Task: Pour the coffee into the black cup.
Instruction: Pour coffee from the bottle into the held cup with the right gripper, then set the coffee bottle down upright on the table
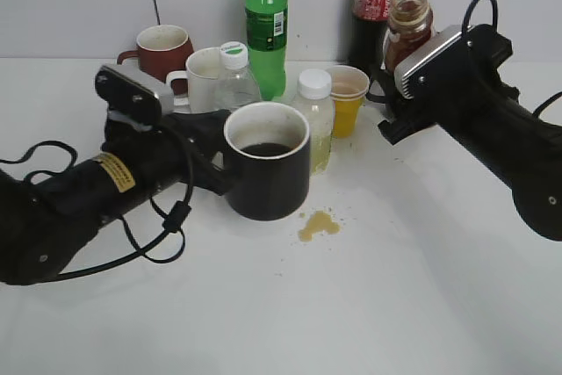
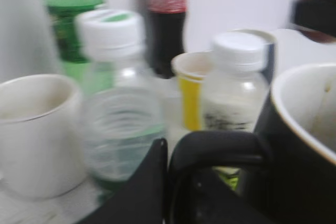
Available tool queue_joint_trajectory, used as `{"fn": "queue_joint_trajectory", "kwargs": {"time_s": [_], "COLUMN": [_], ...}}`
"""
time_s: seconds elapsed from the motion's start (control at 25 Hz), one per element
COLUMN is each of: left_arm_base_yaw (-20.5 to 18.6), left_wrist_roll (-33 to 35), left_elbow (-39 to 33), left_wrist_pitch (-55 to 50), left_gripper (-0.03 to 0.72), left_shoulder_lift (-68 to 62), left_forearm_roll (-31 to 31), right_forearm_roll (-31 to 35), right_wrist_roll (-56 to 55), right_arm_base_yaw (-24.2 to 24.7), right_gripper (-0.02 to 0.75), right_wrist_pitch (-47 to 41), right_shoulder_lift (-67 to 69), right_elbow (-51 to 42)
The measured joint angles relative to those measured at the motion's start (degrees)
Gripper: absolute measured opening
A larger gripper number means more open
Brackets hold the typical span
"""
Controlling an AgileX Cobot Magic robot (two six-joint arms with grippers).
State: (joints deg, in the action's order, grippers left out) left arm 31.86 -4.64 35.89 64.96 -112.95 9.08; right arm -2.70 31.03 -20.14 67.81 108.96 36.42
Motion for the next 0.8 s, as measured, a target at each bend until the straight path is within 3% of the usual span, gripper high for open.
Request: {"fn": "queue_joint_trajectory", "kwargs": {"time_s": [0.16, 0.36, 0.8], "left_arm_base_yaw": [-3.28, -8.34, -13.55], "left_wrist_roll": [0.0, 0.0, 2.07], "left_elbow": [-3.96, -6.18, -5.49], "left_wrist_pitch": [-0.06, 0.29, 0.58], "left_gripper": [0.041, 0.041, 0.041], "left_shoulder_lift": [3.38, 5.73, 2.76], "left_forearm_roll": [-4.08, -5.01, -15.84], "right_forearm_roll": [1.42, 8.47, 13.92], "right_wrist_roll": [-11.84, -21.26, -24.35], "right_arm_base_yaw": [0.0, 0.0, 0.0], "right_gripper": [0.503, 0.503, 0.503], "right_wrist_pitch": [0.06, 0.0, 0.11], "right_shoulder_lift": [0.0, -0.04, 6.28], "right_elbow": [-3.26, -8.37, -12.12]}}
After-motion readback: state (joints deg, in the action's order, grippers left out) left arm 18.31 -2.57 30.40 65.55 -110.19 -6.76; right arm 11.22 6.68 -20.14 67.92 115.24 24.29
